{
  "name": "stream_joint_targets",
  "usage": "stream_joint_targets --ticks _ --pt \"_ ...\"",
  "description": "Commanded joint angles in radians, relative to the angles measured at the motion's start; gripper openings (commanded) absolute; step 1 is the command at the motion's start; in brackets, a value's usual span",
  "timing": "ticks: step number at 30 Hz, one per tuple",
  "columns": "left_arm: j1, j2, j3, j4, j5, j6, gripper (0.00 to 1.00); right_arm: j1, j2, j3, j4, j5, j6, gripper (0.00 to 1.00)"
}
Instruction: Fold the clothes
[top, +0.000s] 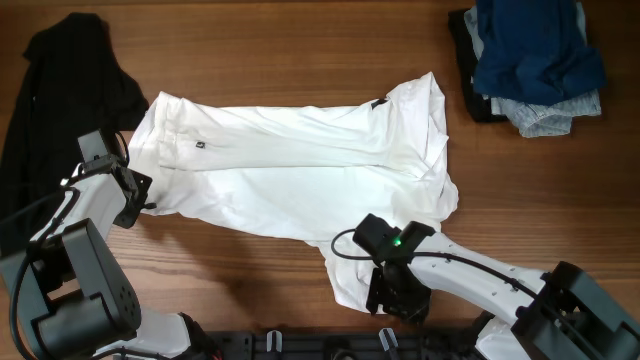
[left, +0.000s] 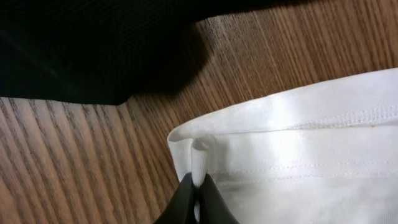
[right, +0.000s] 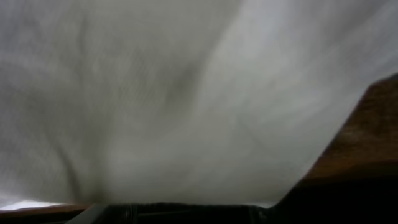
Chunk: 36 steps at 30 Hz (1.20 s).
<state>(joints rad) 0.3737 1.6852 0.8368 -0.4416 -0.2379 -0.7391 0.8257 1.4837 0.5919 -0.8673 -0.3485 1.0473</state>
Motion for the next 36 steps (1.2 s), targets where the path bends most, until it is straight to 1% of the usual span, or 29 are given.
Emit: stream_joint_targets --ticks 1,2,4,5,6,7,8,13,15,20,25,30,36 --pt "0.004 0.013 -0.008 -0.007 0.002 -0.001 0.04 0.005 -0.005 -0.045 0.071 0.005 0.037 0.61" --pt "0.004 0.013 -0.008 -0.009 0.002 -0.002 0.04 0.005 -0.005 -0.044 0.071 0.014 0.051 0.61" --pt "0.004 0.013 -0.008 -0.011 0.002 -0.001 0.04 0.005 -0.005 -0.044 0.071 0.018 0.052 0.49" --pt "0.004 0.013 -0.008 -0.012 0.002 -0.001 0.04 0.005 -0.005 -0.043 0.071 0.019 0.053 0.45" --pt "0.004 0.013 -0.008 -0.011 0.001 -0.001 0.04 0.005 -0.005 -0.043 0.074 0.022 0.052 0.27" --pt "0.004 0.013 -0.008 -0.011 0.001 -0.001 0.04 0.005 -0.005 -0.043 0.074 0.026 0.053 0.1" --pt "0.004 0.013 -0.008 -0.011 0.001 -0.001 0.04 0.004 -0.005 -0.042 0.074 0.034 0.053 0.04" --pt "0.004 0.01 -0.007 -0.012 0.002 0.006 0.04 -0.016 -0.019 -0.023 0.066 0.058 0.051 0.04" --pt "0.004 -0.01 -0.004 -0.019 0.01 0.052 0.04 -0.042 -0.051 -0.001 0.052 0.064 0.018 0.04" --pt "0.004 -0.132 0.028 -0.09 0.013 0.064 0.04 -0.135 -0.217 0.127 -0.078 0.16 -0.101 0.04" --pt "0.004 -0.243 0.028 -0.116 0.013 0.089 0.04 -0.187 -0.326 0.203 -0.166 0.204 -0.146 0.04" --pt "0.004 -0.275 0.027 -0.116 0.013 0.104 0.04 -0.191 -0.33 0.203 -0.237 0.257 -0.154 0.04" --pt "0.004 -0.275 0.027 -0.117 0.013 0.104 0.04 -0.191 -0.309 0.203 -0.245 0.283 -0.155 0.04"
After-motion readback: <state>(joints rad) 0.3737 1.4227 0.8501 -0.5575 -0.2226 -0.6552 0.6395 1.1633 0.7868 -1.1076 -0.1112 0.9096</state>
